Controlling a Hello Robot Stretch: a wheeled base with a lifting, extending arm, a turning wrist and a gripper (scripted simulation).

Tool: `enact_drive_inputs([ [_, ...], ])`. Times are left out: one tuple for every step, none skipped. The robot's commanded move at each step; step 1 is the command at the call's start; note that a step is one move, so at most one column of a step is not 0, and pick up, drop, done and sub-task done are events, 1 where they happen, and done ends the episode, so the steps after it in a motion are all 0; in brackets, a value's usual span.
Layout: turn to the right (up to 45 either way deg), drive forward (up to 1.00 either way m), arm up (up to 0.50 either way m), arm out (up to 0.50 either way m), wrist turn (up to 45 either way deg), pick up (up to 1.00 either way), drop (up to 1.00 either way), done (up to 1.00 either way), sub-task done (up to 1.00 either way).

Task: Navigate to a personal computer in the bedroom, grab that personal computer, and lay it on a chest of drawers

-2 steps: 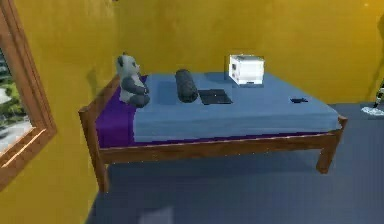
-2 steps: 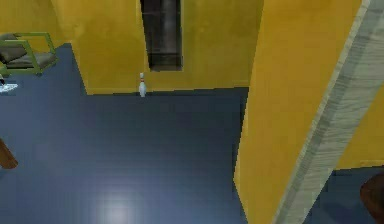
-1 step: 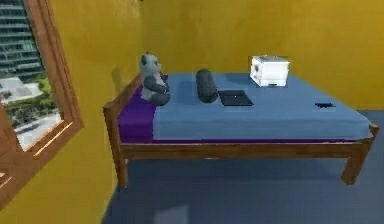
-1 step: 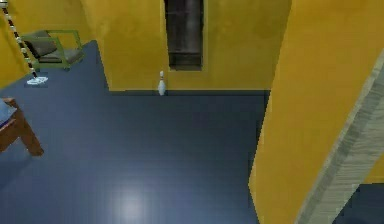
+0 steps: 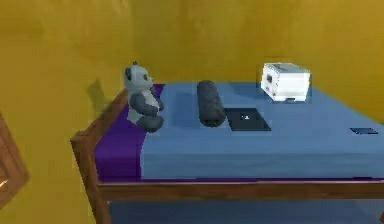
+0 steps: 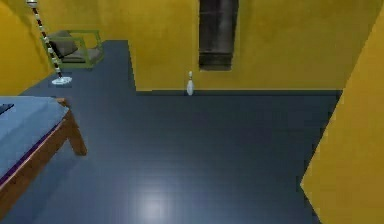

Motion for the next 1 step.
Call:
enact_drive_inputs([
  [0.0, 0.4, 0.0, 0.0, 0.0, 0.0, 0.0, 0.0, 0.0],
])
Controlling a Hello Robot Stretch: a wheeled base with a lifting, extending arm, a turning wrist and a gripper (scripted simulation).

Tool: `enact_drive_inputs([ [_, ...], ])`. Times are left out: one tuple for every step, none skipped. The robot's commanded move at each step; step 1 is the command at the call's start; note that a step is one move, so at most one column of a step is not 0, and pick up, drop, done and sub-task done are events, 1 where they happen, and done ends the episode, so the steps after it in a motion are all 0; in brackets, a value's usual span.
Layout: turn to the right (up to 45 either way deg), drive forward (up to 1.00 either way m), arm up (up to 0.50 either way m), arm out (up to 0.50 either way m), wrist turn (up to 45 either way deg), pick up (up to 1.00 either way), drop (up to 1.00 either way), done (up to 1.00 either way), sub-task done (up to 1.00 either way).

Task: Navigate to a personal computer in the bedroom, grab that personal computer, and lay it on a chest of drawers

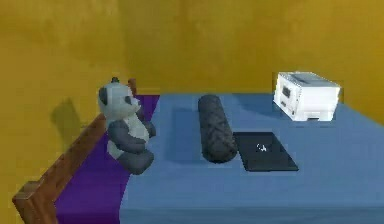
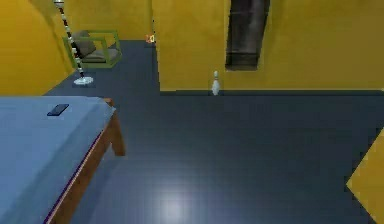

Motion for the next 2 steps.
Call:
enact_drive_inputs([
  [-45.0, 0.0, 0.0, 0.0, 0.0, 0.0, 0.0, 0.0, 0.0],
  [-21.0, 0.0, 0.0, 0.0, 0.0, 0.0, 0.0, 0.0, 0.0],
])
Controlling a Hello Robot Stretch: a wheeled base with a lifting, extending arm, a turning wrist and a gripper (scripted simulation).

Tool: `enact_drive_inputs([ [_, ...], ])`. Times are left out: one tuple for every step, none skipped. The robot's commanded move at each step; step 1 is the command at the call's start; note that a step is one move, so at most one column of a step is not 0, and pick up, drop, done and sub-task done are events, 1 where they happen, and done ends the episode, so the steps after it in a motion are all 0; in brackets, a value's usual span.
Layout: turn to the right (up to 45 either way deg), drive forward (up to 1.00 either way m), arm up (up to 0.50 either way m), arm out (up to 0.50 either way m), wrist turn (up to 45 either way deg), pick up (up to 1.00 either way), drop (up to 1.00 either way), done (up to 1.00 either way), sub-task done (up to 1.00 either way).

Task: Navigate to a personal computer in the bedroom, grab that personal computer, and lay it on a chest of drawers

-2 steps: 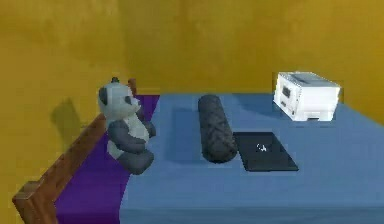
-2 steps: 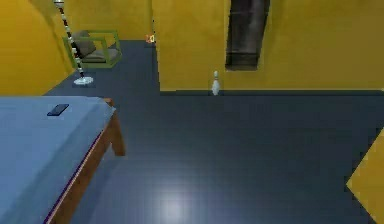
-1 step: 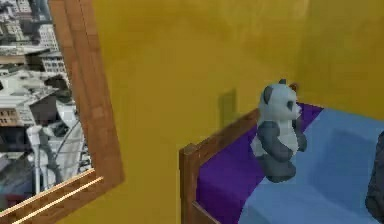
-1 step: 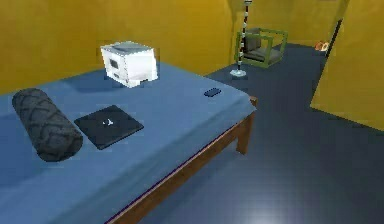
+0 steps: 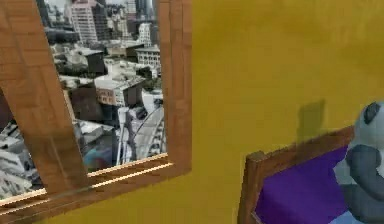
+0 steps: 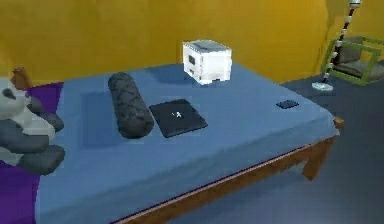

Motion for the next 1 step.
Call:
enact_drive_inputs([
  [45.0, 0.0, 0.0, 0.0, 0.0, 0.0, 0.0, 0.0, 0.0],
])
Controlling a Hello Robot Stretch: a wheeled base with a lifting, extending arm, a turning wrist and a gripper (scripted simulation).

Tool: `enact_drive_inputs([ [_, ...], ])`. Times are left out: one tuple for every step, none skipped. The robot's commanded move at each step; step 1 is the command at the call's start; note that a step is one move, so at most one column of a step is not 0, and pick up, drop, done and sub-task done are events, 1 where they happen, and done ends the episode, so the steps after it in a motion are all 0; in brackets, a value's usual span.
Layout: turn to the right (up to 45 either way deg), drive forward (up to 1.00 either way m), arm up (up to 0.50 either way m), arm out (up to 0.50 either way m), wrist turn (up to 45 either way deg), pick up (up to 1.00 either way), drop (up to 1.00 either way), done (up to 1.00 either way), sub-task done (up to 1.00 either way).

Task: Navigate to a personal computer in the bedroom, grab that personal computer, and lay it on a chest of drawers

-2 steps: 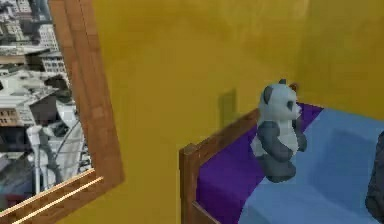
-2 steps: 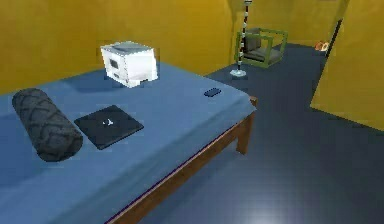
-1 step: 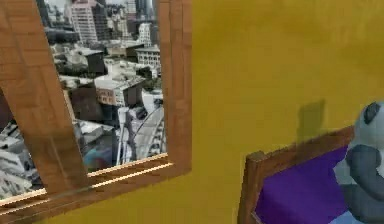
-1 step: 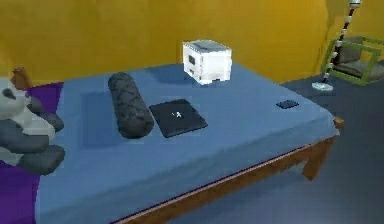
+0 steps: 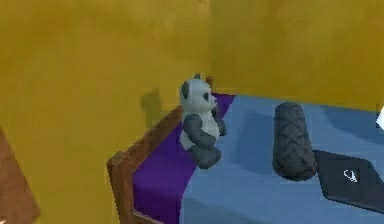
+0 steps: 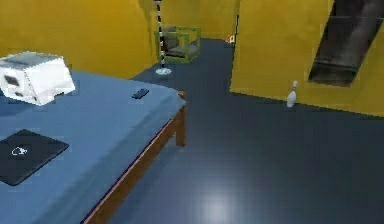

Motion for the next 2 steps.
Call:
enact_drive_inputs([
  [27.0, 0.0, 0.0, 0.0, 0.0, 0.0, 0.0, 0.0, 0.0],
  [0.0, 0.3, 0.0, 0.0, 0.0, 0.0, 0.0, 0.0, 0.0],
])
